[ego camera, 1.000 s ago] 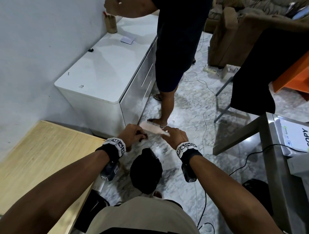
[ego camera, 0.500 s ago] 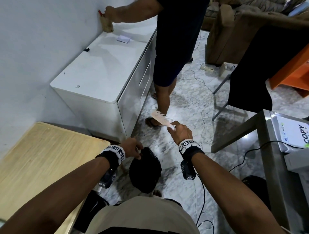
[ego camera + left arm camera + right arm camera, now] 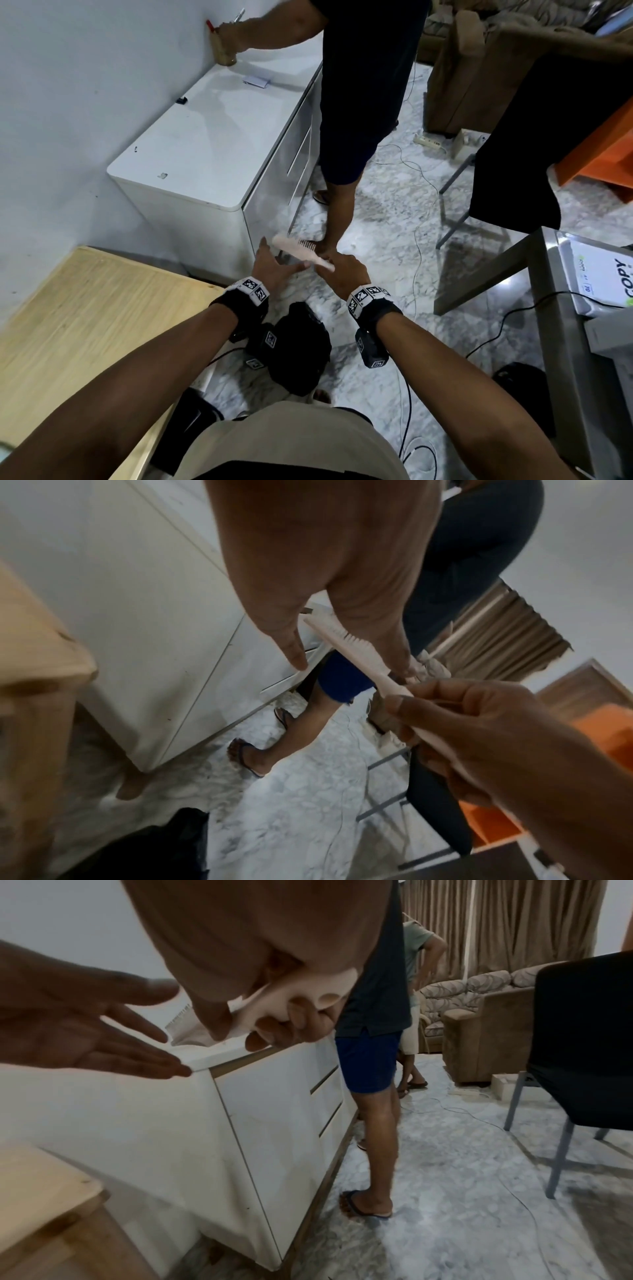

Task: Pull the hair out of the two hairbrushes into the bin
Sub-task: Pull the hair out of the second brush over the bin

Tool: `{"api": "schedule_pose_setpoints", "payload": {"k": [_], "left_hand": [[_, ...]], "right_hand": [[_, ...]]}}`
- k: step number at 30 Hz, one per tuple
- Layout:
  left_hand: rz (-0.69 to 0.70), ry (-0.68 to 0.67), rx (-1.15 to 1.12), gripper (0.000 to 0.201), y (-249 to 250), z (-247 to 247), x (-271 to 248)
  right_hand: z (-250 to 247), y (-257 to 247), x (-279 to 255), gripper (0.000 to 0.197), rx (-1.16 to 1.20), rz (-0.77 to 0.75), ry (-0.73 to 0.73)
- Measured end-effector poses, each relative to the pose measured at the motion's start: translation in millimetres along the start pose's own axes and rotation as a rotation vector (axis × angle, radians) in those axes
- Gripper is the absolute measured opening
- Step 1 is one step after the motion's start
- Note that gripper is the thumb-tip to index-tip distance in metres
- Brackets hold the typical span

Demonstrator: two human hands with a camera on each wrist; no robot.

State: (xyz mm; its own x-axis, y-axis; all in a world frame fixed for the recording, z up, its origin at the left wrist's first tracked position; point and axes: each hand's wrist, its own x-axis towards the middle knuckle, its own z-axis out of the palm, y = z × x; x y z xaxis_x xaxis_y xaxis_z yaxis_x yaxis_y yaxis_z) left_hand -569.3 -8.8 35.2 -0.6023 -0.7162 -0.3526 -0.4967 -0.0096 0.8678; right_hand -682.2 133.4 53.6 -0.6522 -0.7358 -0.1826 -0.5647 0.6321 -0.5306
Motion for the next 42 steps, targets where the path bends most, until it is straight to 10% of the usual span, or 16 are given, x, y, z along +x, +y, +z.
{"api": "schedule_pose_setpoints", "payload": {"k": [15,24,34,42], "left_hand": [[-0.059,0.279,-0.600,0.056,31,-20,22],[-0.013,0.512,-0.368,0.024,18,-33,36],[-0.030,0.379,-0.256,0.021,11,-53,30],[-0.157,-0.133,0.201,0.010,-7,-38,3]], "right_hand": [[-1,-28,5,0.020,0.003,-0.229,0.280],[4,-28,5,0.024,-0.058,-0.294,0.291],[-1,1,-10,0.029,-0.091,-0.220,0.294],[-3,23,-18,0.031,-0.175,-0.060,0.273]]}}
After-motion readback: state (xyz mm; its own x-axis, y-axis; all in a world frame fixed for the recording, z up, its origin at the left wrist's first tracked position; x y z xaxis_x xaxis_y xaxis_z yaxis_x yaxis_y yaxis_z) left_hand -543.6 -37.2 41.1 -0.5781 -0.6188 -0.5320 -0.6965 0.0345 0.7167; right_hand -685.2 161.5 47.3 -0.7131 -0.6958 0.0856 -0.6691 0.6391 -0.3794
